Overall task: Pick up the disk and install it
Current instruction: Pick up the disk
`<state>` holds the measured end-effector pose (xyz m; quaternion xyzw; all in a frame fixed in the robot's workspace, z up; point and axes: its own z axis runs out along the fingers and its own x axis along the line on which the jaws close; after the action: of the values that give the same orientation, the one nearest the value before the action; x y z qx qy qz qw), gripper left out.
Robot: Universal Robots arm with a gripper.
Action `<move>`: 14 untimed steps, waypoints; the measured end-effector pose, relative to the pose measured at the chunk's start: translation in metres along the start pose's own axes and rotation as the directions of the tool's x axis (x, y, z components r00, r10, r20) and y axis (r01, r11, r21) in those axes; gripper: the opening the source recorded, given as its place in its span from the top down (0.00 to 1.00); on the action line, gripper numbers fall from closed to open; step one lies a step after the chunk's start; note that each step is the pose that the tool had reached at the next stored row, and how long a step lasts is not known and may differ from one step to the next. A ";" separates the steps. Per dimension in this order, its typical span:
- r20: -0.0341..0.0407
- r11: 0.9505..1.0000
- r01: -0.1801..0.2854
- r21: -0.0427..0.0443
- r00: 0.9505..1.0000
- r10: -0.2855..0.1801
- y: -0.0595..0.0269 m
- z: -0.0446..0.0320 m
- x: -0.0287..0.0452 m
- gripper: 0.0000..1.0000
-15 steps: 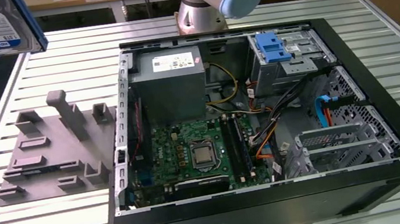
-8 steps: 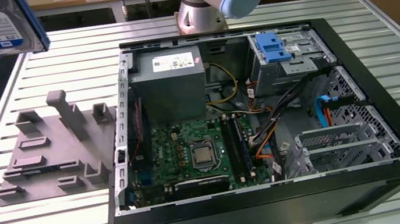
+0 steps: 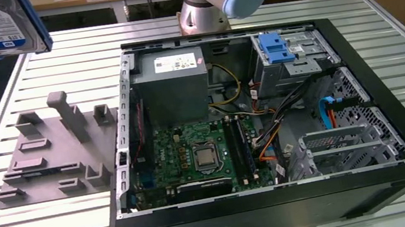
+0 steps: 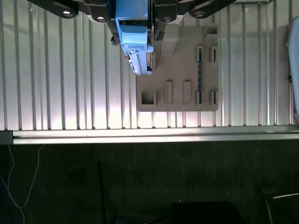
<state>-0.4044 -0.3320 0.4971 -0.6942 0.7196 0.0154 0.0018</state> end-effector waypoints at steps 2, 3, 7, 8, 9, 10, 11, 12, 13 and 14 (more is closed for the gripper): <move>0.000 1.000 0.000 0.000 1.000 0.000 -0.0014 -0.0001 0.0000 0.64; 0.000 1.000 0.000 0.000 1.000 0.000 -0.0024 -0.0001 0.0000 0.64; 0.000 1.000 0.000 0.000 1.000 0.000 -0.0062 -0.0001 -0.0002 0.64; 0.000 1.000 0.000 0.000 1.000 0.000 -0.0071 -0.0002 -0.0002 0.64; 0.000 1.000 0.000 0.000 1.000 0.000 -0.0078 -0.0001 -0.0003 0.64; 0.000 1.000 0.000 0.000 1.000 0.000 -0.0084 -0.0002 -0.0003 0.64; 0.000 1.000 0.000 0.000 1.000 0.000 -0.0088 -0.0002 -0.0004 0.64; 0.000 1.000 0.000 0.000 1.000 0.000 -0.0093 -0.0002 -0.0004 0.64; 0.000 1.000 0.000 0.000 1.000 0.000 -0.0100 -0.0002 -0.0003 0.64; 0.000 1.000 0.000 0.000 1.000 0.000 -0.0106 -0.0002 -0.0003 0.64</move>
<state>-0.3938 -0.3321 0.4971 -0.6942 0.7196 0.0154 0.0018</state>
